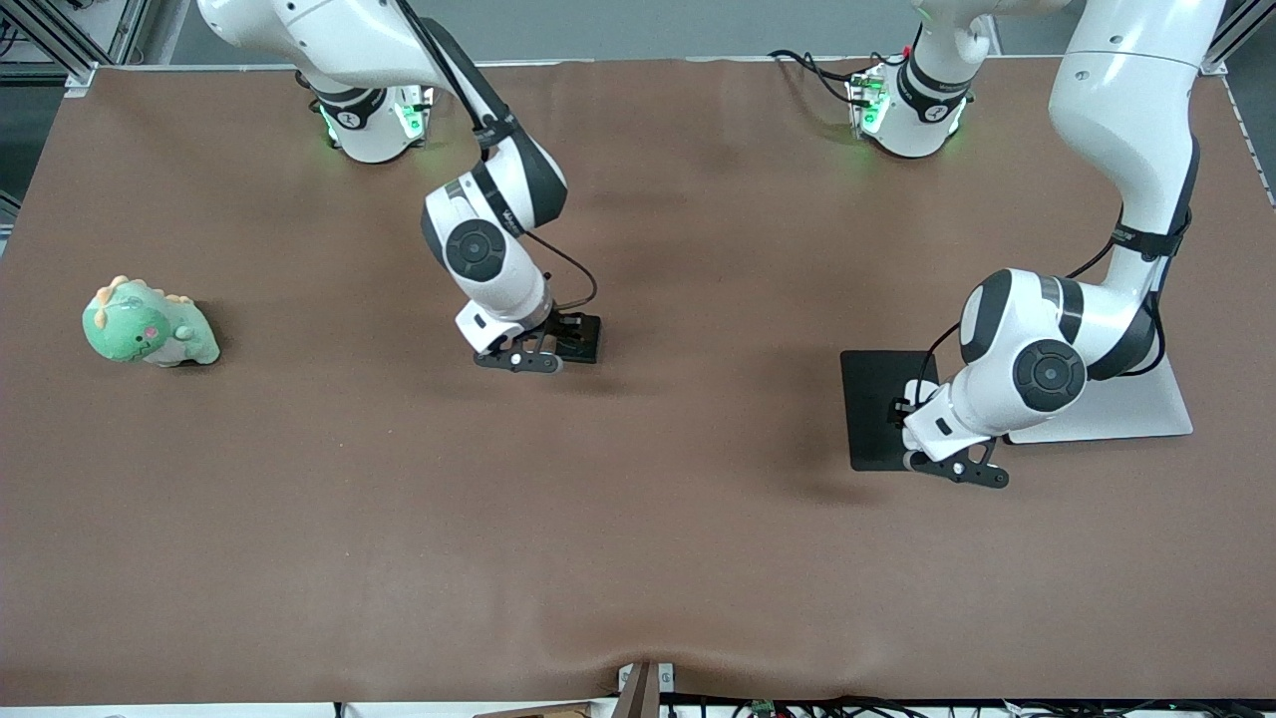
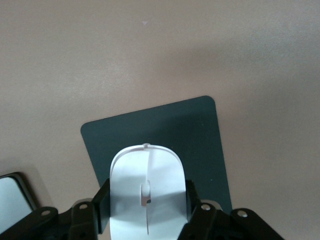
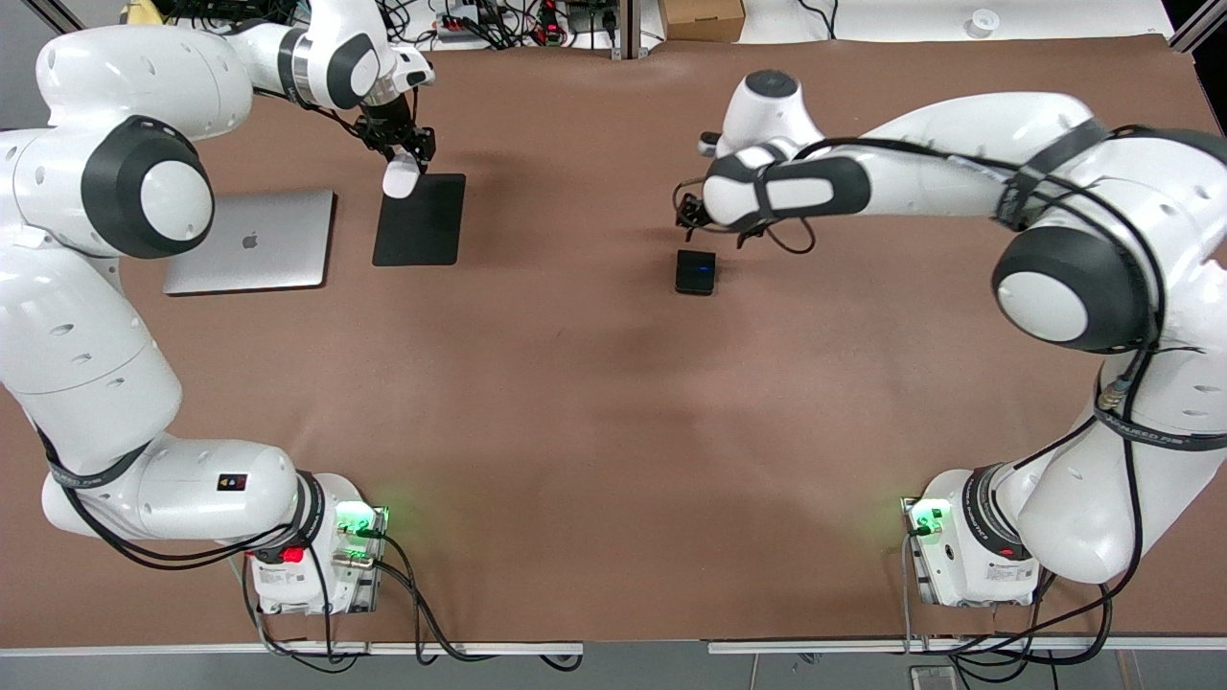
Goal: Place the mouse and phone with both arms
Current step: 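Lower the mouse over the pad while the right gripper grasps the phone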
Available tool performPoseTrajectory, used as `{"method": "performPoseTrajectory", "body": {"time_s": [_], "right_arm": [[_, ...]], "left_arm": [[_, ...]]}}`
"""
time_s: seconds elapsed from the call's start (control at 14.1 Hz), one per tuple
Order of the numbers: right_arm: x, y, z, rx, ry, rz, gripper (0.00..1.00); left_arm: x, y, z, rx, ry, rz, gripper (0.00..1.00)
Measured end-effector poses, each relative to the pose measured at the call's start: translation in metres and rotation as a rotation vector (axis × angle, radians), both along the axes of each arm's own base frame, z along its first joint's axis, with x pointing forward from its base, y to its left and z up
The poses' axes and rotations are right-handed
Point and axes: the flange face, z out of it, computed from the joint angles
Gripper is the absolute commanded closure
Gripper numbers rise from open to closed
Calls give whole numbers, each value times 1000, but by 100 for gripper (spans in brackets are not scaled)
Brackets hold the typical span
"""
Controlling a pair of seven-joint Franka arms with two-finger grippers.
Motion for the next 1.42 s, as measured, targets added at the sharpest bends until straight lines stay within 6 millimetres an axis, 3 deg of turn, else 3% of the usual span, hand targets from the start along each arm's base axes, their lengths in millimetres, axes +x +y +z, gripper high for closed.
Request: {"method": "performPoseTrajectory", "body": {"time_s": [0.21, 0.57, 1.06, 1.21, 1.28, 1.35, 1.42], "right_arm": [[-8, 10, -22, -4, -10, 14, 0], [-14, 16, -31, -9, -9, 26, 0], [-19, 15, -52, -27, 7, 23, 0], [-21, 15, -57, -31, 11, 14, 21], [-22, 16, -58, -31, 10, 7, 37], [-21, 16, -56, -31, 10, -3, 59], [-21, 17, -52, -29, 9, -9, 74]], "left_arm": [[-3, -2, -16, -5, 8, -4, 100], [-10, -4, -49, -25, -20, 29, 100], [-16, 4, -67, -22, -17, 91, 100], [-17, 5, -72, -22, -12, 95, 100], [-18, 5, -74, -22, -10, 95, 98], [-18, 5, -76, -23, -11, 96, 87], [-18, 5, -78, -25, -14, 96, 67]]}}
